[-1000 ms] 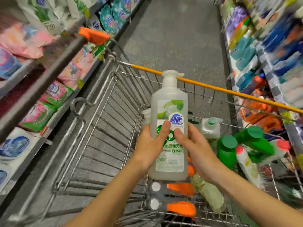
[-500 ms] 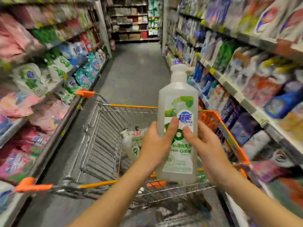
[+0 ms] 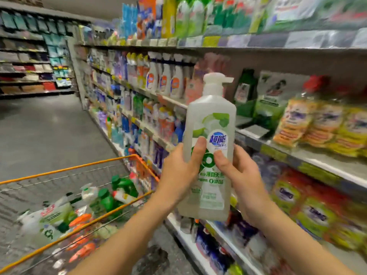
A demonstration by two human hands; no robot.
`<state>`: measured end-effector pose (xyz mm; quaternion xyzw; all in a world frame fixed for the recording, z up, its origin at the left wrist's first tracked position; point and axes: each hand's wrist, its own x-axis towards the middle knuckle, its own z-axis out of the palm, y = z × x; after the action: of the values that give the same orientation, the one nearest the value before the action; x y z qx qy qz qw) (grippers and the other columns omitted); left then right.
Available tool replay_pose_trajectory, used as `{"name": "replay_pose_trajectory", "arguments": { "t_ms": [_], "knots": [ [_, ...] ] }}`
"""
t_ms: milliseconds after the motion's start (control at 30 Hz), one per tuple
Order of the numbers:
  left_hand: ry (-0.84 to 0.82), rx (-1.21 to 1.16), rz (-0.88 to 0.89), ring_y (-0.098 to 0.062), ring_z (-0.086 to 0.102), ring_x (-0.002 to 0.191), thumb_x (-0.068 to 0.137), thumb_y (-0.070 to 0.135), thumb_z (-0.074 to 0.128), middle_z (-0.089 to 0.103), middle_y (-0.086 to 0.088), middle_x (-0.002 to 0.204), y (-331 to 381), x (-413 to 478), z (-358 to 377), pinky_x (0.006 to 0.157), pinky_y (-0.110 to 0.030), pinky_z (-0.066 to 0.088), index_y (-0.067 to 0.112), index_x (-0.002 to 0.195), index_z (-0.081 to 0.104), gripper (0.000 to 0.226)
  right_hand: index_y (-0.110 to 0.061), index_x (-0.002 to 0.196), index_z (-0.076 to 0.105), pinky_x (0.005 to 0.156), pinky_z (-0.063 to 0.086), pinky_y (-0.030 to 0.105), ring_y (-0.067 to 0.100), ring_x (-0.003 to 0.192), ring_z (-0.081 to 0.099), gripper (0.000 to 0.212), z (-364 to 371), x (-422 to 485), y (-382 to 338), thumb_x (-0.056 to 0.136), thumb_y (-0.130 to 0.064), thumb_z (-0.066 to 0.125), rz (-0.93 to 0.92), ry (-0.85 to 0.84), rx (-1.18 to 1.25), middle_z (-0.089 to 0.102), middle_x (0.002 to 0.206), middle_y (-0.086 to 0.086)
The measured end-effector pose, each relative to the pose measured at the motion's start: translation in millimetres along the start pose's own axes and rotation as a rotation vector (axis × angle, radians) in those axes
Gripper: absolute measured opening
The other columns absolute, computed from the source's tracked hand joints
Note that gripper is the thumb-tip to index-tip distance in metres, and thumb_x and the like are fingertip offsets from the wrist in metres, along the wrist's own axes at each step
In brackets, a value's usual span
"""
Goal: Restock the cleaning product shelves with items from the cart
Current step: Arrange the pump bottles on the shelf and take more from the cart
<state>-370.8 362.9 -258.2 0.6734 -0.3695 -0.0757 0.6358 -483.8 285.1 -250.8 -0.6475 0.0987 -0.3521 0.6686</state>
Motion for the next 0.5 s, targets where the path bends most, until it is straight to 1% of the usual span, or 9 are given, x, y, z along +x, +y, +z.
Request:
{"name": "replay_pose_trajectory", "arguments": {
  "t_ms": [67, 100, 133, 167, 233, 300, 333, 400, 500],
  "knots": [
    [-0.069, -0.057, 0.027, -0.006, 0.067, 0.072, 0.076, 0.081, 0.040, 0.072, 0.001, 0.082, 33, -19, 41, 0.065, -0.024, 0.052, 0.021, 0.092, 0.067, 0.068, -0.014, 0.121, 0.057, 0.073, 0.058, 0.030, 0.020, 0.096, 0.071, 0.045, -38, -28, -31, 0.079, -0.031, 0.062, -0.012, 0.052, -0.044, 0.073, 0.107, 0.002],
    [-0.106, -0.086, 0.042, -0.006, 0.066, 0.070, 0.075, 0.076, 0.039, 0.072, -0.001, 0.081, 47, -28, 61, 0.065, -0.025, 0.051, 0.019, 0.091, 0.067, 0.066, -0.015, 0.122, 0.057, 0.074, 0.058, 0.031, 0.021, 0.097, 0.070, 0.045, -57, -42, -47, 0.080, -0.031, 0.062, -0.023, 0.080, -0.064, 0.072, 0.108, 0.003],
    [-0.139, -0.111, 0.050, -0.004, 0.066, 0.069, 0.074, 0.076, 0.039, 0.072, -0.001, 0.080, 61, -36, 80, 0.066, -0.024, 0.052, 0.020, 0.089, 0.068, 0.065, -0.015, 0.121, 0.057, 0.074, 0.058, 0.032, 0.022, 0.097, 0.070, 0.043, -73, -56, -62, 0.081, -0.030, 0.062, -0.040, 0.109, -0.079, 0.072, 0.109, 0.003],
    [-0.167, -0.134, 0.053, -0.002, 0.067, 0.071, 0.074, 0.082, 0.040, 0.072, 0.000, 0.080, 73, -44, 99, 0.070, -0.025, 0.055, 0.022, 0.089, 0.068, 0.068, -0.016, 0.121, 0.058, 0.075, 0.059, 0.033, 0.022, 0.098, 0.070, 0.041, -90, -69, -76, 0.082, -0.030, 0.062, -0.057, 0.142, -0.095, 0.072, 0.109, 0.003],
    [-0.230, -0.189, 0.056, -0.006, 0.070, 0.081, 0.067, 0.087, 0.041, 0.074, 0.003, 0.087, 96, -56, 134, 0.078, -0.035, 0.057, 0.023, 0.095, 0.069, 0.075, -0.018, 0.122, 0.057, 0.078, 0.059, 0.035, 0.022, 0.099, 0.070, 0.039, -119, -92, -103, 0.084, -0.029, 0.061, -0.092, 0.195, -0.136, 0.072, 0.110, 0.002],
    [-0.298, -0.240, 0.079, -0.008, 0.070, 0.086, 0.066, 0.087, 0.043, 0.074, 0.004, 0.092, 123, -67, 164, 0.079, -0.036, 0.057, 0.023, 0.100, 0.069, 0.077, -0.019, 0.125, 0.055, 0.076, 0.059, 0.034, 0.021, 0.097, 0.071, 0.039, -144, -112, -129, 0.087, -0.027, 0.060, -0.119, 0.238, -0.163, 0.072, 0.110, 0.001],
    [-0.331, -0.252, 0.108, -0.007, 0.070, 0.086, 0.070, 0.086, 0.045, 0.074, 0.005, 0.093, 136, -72, 176, 0.079, -0.035, 0.057, 0.023, 0.102, 0.070, 0.075, -0.019, 0.125, 0.054, 0.073, 0.059, 0.032, 0.020, 0.096, 0.071, 0.039, -155, -119, -141, 0.087, -0.026, 0.060, -0.132, 0.261, -0.171, 0.072, 0.109, 0.001],
    [-0.401, -0.294, 0.158, -0.008, 0.071, 0.088, 0.076, 0.082, 0.046, 0.075, 0.005, 0.094, 161, -77, 200, 0.083, -0.039, 0.057, 0.022, 0.103, 0.071, 0.070, -0.018, 0.126, 0.054, 0.071, 0.059, 0.030, 0.020, 0.096, 0.071, 0.040, -176, -132, -163, 0.087, -0.026, 0.060, -0.172, 0.312, -0.202, 0.072, 0.110, 0.002],
    [-0.466, -0.305, 0.182, -0.012, 0.071, 0.087, 0.065, 0.085, 0.042, 0.075, 0.004, 0.092, 191, -77, 233, 0.084, -0.043, 0.057, 0.024, 0.101, 0.071, 0.076, -0.017, 0.125, 0.055, 0.073, 0.059, 0.031, 0.019, 0.097, 0.071, 0.043, -203, -143, -190, 0.085, -0.029, 0.061, -0.242, 0.390, -0.274, 0.071, 0.111, 0.002]
  ]
}}
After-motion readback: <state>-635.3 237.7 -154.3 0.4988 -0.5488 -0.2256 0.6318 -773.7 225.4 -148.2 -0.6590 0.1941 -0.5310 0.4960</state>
